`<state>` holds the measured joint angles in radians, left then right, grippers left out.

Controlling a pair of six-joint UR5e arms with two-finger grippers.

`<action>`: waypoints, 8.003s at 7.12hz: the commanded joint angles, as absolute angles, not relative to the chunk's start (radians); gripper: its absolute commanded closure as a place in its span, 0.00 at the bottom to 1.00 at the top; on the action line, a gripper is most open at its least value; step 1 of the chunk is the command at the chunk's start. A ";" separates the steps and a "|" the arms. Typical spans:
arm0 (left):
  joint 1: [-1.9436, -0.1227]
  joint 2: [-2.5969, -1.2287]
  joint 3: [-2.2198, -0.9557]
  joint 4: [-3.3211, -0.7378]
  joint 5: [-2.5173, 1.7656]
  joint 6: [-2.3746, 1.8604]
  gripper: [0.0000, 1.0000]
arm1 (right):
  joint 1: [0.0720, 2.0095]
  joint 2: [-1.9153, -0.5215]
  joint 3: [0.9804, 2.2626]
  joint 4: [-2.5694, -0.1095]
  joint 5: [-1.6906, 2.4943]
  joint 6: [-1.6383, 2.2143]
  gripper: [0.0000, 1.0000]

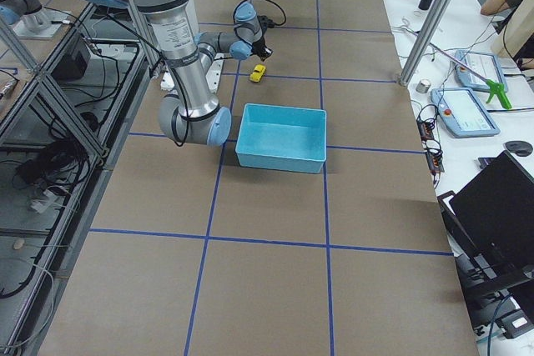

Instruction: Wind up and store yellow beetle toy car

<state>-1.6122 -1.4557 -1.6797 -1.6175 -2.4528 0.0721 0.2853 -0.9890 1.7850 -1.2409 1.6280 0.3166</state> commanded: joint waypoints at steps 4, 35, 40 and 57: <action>-1.612 -1.456 -1.680 -1.618 -2.453 0.072 0.00 | 0.285 -0.992 1.769 -1.238 1.606 0.209 0.00; -1.612 -1.456 -1.680 -1.618 -2.453 0.074 0.00 | 0.951 -1.522 1.825 -1.001 2.332 -0.471 1.00; -1.612 -1.456 -1.680 -1.618 -2.453 0.072 0.00 | 0.784 -1.520 1.663 -0.671 2.257 -0.137 1.00; -1.611 -1.462 -1.681 -1.620 -2.457 0.074 0.00 | 1.542 -1.785 1.835 -1.373 2.382 0.332 0.00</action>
